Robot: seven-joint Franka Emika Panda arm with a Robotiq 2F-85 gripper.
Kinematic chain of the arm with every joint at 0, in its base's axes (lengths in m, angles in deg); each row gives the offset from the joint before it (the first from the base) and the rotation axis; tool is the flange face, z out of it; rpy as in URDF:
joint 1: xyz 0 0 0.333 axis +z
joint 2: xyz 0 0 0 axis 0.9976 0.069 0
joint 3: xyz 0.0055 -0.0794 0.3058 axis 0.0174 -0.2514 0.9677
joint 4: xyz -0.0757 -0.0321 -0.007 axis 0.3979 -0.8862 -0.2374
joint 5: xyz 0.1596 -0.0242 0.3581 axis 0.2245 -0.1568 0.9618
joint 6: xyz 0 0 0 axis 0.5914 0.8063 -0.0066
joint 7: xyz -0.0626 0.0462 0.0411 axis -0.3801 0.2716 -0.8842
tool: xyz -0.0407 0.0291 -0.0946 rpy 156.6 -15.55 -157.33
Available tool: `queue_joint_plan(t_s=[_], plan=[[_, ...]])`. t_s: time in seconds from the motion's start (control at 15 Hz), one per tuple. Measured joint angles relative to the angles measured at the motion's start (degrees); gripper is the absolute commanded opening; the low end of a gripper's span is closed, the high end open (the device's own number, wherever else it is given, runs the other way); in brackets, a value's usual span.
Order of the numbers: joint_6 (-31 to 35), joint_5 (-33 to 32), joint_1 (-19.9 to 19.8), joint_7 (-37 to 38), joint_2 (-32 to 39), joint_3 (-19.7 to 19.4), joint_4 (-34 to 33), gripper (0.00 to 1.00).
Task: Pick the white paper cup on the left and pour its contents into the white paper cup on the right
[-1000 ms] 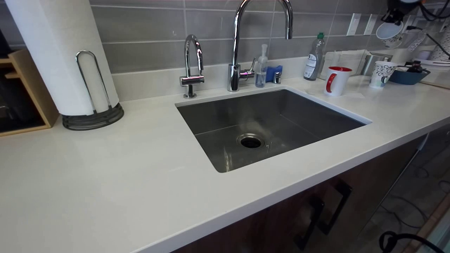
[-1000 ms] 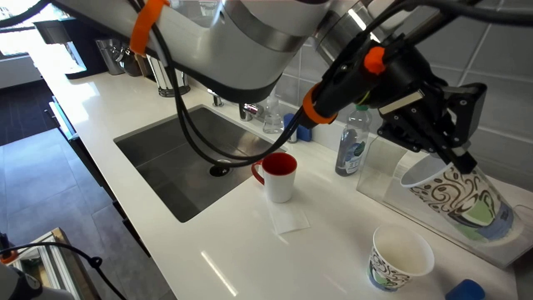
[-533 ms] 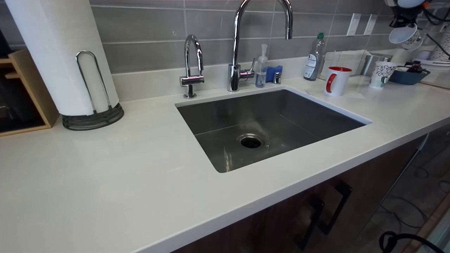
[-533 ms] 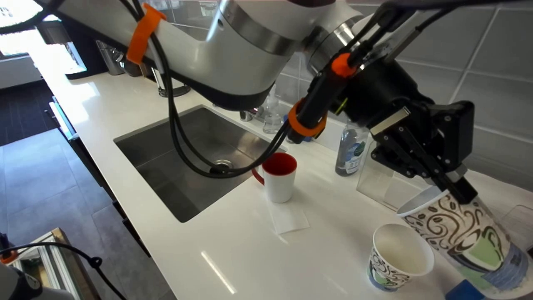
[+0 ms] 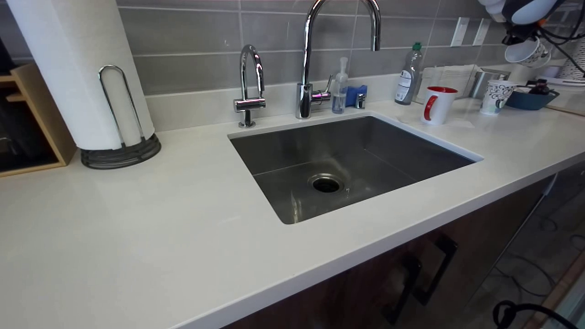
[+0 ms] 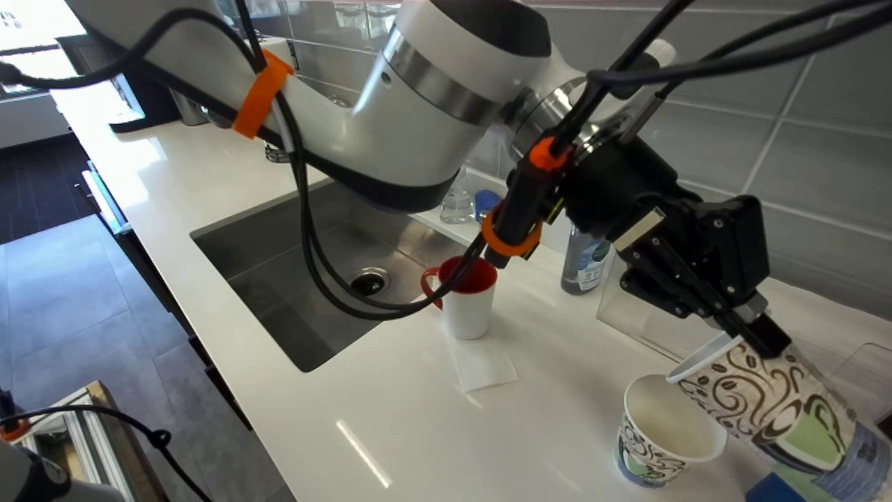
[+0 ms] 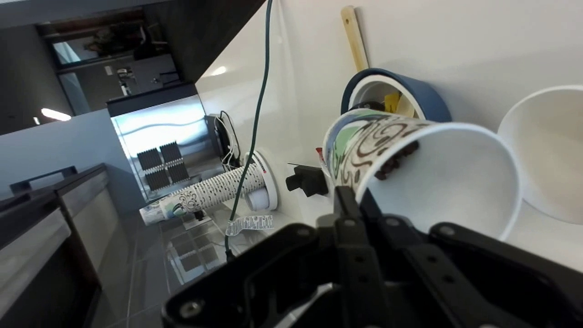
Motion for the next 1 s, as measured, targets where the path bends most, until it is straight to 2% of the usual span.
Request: queue_joint_plan(t_s=[0.47, 1.0], plan=[[-4.69, -6.91, -0.14, 5.94, 3.13, 0.47, -0.11, 0.01], [-6.65, -13.11, -0.3, 9.86, 5.25, 1.28, -0.12, 0.04]])
